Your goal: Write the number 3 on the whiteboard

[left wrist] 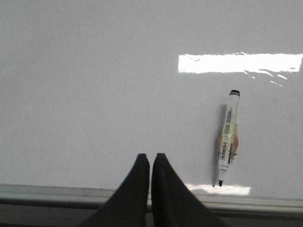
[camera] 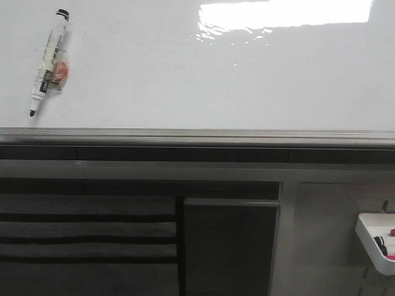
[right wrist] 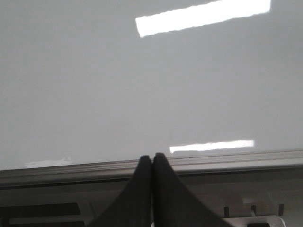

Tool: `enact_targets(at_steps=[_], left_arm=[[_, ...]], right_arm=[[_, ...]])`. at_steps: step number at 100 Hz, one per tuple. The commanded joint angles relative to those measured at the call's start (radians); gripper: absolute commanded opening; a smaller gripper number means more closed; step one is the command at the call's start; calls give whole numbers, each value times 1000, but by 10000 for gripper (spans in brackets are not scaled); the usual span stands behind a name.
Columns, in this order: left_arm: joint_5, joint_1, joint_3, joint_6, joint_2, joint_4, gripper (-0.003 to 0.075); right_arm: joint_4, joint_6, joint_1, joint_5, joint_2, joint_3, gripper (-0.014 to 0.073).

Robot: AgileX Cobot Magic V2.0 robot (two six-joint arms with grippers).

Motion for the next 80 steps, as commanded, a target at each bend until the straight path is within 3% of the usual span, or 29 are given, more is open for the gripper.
enact_targets(at_steps=[1, 23, 33, 80], left_arm=[[18, 2, -131, -12, -17, -16, -18], [342, 2, -411, -10, 139, 7, -18], [410, 2, -495, -8, 228, 14, -18], [384, 0, -526, -8, 346, 14, -18]], right_arm=[[11, 0, -3, 0, -17, -116, -74], [11, -12, -3, 208, 91, -351, -74], [11, -119, -3, 276, 163, -431, -74], [11, -151, -3, 246, 225, -471, -74]])
